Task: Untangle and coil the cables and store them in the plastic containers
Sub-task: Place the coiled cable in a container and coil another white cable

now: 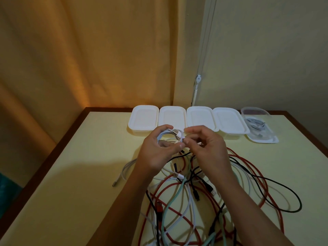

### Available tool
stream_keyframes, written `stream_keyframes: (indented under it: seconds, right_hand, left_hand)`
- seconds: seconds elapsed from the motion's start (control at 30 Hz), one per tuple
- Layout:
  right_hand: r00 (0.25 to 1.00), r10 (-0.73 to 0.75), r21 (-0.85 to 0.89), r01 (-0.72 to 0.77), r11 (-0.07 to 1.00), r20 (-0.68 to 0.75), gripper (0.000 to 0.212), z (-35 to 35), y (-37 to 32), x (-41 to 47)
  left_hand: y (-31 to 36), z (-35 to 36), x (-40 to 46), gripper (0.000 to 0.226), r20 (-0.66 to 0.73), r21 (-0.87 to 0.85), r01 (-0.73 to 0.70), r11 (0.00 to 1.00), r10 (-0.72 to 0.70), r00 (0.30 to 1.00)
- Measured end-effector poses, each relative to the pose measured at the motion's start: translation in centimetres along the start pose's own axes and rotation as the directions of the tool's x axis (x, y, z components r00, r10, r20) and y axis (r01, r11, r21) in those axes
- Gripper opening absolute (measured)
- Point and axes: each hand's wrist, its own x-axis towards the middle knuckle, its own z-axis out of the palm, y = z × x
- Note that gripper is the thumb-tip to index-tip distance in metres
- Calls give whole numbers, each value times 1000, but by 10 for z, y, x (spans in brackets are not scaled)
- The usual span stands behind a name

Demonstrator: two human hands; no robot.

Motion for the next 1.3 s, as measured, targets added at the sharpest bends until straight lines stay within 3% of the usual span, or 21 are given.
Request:
stream_keyframes:
  seconds: [0.23,0.43,0.53,0.7,0.87,1.03,1.3]
  right_hand:
    - [996,93,-24,-94,995,-3,18,-3,1,2]
    - [999,-20,-145,24,989,33,36,4,-3,-6]
    - [999,-34,-217,40,975,28,30,7,-2,-6]
    - [999,52,-91,-53,994,-12,19,-1,-2,-2]
    - [998,68,-73,-67,995,4,14,1,-4,-1]
    - [1000,28,-104,-26,994,11,14,-1,-5,-2]
    - [999,36,-3,-36,999,28,12,-9,-2,4]
  left_hand:
    - [-5,3,2,56,-41,198,-111,974,122,992]
    - [-9,9,1,55,-98,383,-105,918,153,983]
    - [-11,15,-1,55,-59,383,-110,917,143,988]
    - [-11,4,0,59,125,206,-121,971,96,987]
    - [-12,8,1,56,100,183,-119,976,102,990]
    - [-14,13,0,56,44,315,-110,943,101,994]
    - [-13,14,0,60,140,472,-137,871,80,987]
